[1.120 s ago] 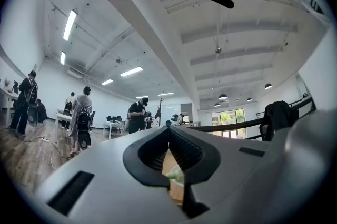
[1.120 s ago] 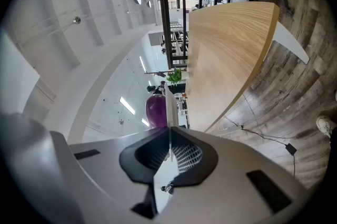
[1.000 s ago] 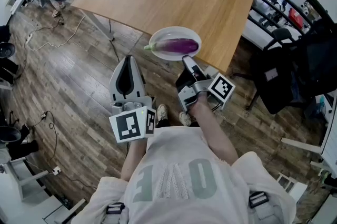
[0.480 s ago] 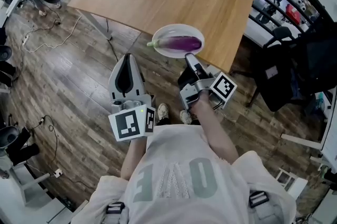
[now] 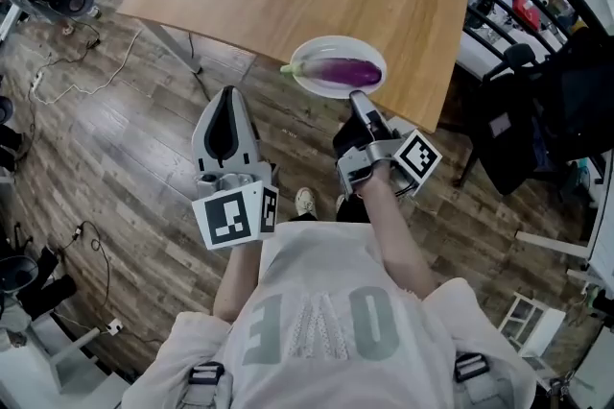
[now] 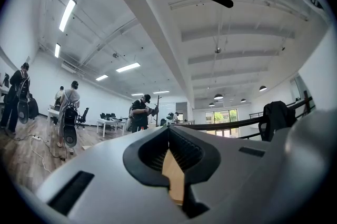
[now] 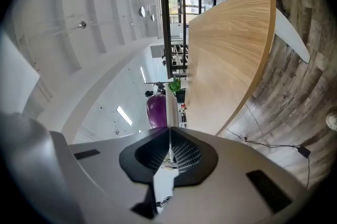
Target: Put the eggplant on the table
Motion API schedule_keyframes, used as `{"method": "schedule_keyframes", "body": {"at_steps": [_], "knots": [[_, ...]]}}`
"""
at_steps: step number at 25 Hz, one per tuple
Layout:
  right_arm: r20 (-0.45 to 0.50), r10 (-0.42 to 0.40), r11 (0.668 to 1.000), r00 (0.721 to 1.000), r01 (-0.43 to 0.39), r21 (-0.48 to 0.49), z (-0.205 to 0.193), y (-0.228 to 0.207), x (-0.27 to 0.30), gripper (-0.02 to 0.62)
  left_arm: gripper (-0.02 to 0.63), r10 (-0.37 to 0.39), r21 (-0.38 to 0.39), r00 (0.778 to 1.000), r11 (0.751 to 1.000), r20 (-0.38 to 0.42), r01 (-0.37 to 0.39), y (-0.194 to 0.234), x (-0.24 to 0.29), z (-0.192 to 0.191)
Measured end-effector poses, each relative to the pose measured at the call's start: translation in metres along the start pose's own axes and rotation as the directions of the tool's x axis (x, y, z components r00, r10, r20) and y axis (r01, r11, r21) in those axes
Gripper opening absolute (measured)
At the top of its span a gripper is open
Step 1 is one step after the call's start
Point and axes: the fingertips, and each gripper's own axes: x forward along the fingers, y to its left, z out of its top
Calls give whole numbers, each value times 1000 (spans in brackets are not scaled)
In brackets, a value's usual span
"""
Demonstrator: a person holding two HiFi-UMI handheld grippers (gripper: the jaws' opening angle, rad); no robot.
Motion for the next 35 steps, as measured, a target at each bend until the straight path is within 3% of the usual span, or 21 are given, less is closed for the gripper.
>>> {"method": "schedule_keyframes", "body": {"at_steps": [6, 11, 15, 27, 35], "knots": [[-10, -1, 1000, 1000, 1, -3, 8, 2, 15, 26, 9, 28, -9, 999, 1000, -22, -28, 13, 27, -13], [-79, -3, 996, 997, -4, -86, 22, 2, 42, 26, 9, 58, 14, 998, 998, -37, -57, 10, 47, -25], [-113, 4, 997, 994, -13, -73, 36, 0, 72, 26, 9, 62, 24, 996, 998, -57, -61, 3, 73, -34], [-192, 15, 997, 981, -29, -66, 69, 6, 152, 26, 9, 107, 23, 994, 994, -22, -107, -1, 146, -26], [-247, 10, 998, 969, -27, -63, 87, 15, 189, 26, 9, 141, 69, 989, 988, -35, -139, -14, 175, -13]]}}
